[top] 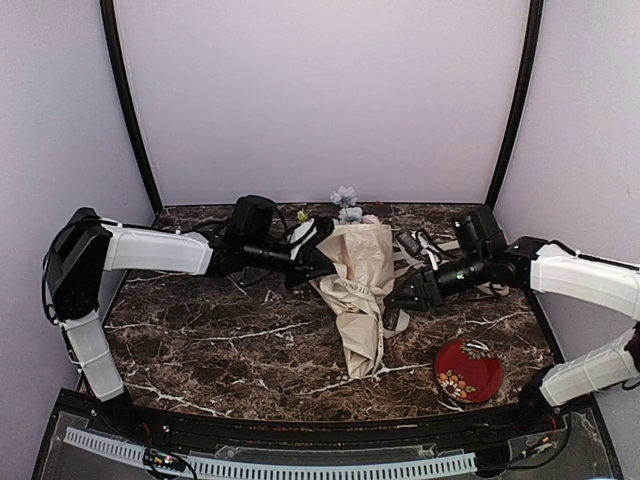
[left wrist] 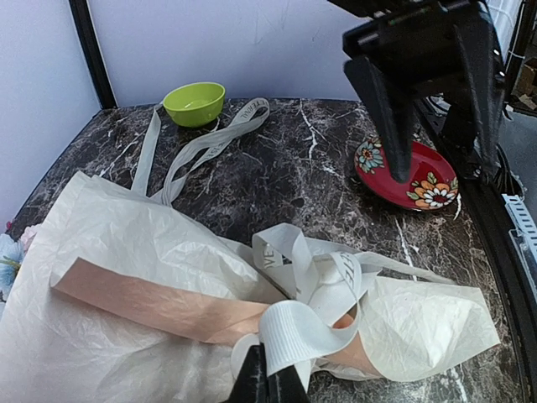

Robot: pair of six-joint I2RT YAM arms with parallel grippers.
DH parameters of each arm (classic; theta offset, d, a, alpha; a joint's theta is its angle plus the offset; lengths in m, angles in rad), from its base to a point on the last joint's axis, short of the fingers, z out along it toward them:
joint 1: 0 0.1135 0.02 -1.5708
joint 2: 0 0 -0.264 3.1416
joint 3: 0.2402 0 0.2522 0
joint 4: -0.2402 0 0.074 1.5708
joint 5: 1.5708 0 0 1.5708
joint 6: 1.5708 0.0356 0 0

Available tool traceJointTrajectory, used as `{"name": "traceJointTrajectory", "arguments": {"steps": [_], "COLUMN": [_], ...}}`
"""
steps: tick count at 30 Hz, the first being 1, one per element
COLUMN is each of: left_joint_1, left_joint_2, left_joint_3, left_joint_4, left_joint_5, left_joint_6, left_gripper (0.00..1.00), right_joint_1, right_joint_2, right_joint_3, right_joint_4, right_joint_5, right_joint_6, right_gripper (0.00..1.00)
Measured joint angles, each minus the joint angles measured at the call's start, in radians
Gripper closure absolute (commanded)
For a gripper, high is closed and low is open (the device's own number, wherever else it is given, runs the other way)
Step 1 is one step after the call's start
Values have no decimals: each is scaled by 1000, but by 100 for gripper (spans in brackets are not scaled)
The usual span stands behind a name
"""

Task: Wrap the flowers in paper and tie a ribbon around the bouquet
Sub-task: Tie the half-tied ribbon around the folded bouquet.

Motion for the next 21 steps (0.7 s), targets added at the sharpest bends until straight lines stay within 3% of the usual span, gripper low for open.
{"name": "traceJointTrajectory", "arguments": {"steps": [5, 11, 21], "left_joint_1": [0, 0, 0], "left_joint_2": [0, -1, -1], "left_joint_3": [-3, -18, -34], "left_joint_4": [-3, -13, -24], "left_joint_5": [-9, -19, -38], "left_joint_6": [0, 0, -3], "left_gripper": [100, 100, 100], "right_joint_1": [-106, -184, -184], "right_joint_2": [63, 166, 325], "right_joint_3": [1, -44, -68], "right_joint_4": [112, 235, 449], "right_joint_5": [76, 191, 151], "right_joint_6": [148, 352, 485], "right_gripper": [44, 25, 28]}}
